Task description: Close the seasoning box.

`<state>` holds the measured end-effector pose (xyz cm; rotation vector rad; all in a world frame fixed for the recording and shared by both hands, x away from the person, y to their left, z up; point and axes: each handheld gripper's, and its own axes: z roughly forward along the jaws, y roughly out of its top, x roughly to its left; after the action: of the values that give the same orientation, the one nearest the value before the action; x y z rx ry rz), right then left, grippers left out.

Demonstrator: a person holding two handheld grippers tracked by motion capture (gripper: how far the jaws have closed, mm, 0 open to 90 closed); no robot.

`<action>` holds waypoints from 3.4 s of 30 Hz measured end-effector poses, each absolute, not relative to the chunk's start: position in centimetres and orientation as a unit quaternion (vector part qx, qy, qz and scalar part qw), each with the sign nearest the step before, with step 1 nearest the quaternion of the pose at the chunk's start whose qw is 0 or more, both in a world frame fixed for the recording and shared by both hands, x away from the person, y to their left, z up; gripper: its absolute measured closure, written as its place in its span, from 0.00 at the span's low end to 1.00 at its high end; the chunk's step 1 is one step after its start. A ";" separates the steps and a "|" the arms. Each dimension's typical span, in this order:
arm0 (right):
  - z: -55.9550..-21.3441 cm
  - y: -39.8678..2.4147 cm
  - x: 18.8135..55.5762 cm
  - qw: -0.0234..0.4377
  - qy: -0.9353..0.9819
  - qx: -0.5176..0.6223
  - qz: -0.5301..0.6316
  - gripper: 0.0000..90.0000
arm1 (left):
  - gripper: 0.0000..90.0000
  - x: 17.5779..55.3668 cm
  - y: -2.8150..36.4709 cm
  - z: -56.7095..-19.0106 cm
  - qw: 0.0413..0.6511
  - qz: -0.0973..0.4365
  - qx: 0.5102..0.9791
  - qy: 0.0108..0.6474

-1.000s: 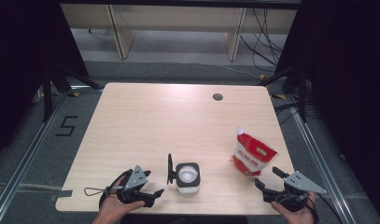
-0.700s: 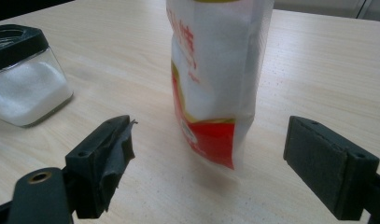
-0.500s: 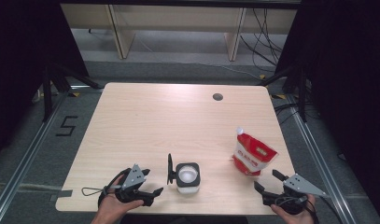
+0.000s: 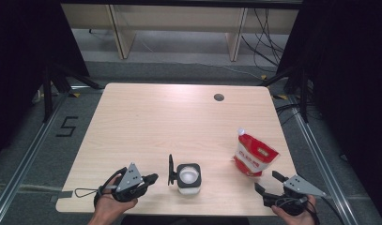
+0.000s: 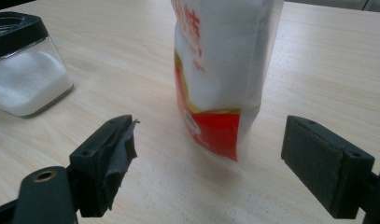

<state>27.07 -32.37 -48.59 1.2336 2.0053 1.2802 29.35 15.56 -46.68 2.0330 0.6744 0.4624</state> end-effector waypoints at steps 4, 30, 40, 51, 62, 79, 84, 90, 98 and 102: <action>-48.6 -32.8 27.4 0.251 0.732 0.430 0.465 0.21 | 0.99 29.4 15.1 -45.7 0.467 0.180 0.825 0.263; -48.6 -32.8 27.3 0.244 0.730 0.436 0.466 0.22 | 0.99 30.1 12.0 -42.3 0.492 0.183 0.821 0.225; -48.5 -32.9 27.4 0.252 0.731 0.430 0.467 0.23 | 0.99 30.8 9.9 -42.8 0.484 0.169 0.831 0.213; -48.4 -32.5 27.1 0.231 0.729 0.444 0.467 0.23 | 0.99 31.2 9.3 -43.9 0.478 0.159 0.837 0.217; -48.4 -32.8 27.4 0.248 0.735 0.425 0.466 0.23 | 0.99 31.6 8.3 -44.8 0.467 0.155 0.847 0.202; -48.5 -32.4 27.2 0.233 0.729 0.441 0.468 0.23 | 0.72 31.4 9.6 -43.8 0.503 0.123 0.826 0.222; -48.5 -32.7 27.4 0.249 0.735 0.425 0.467 0.23 | 0.47 31.2 10.9 -43.5 0.508 0.116 0.820 0.235; -48.4 -32.7 27.4 0.250 0.736 0.421 0.467 0.22 | 0.31 30.9 12.0 -43.9 0.495 0.123 0.822 0.254; -48.4 -32.6 27.3 0.242 0.736 0.423 0.470 0.22 | 0.22 30.3 13.0 -44.9 0.483 0.125 0.822 0.274; -48.4 -32.7 27.3 0.239 0.735 0.429 0.468 0.22 | 0.21 30.1 13.5 -45.4 0.474 0.125 0.828 0.272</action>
<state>27.29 -32.69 -48.43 1.1757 2.0120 1.2823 30.12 13.50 -45.36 2.0255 0.6657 0.3057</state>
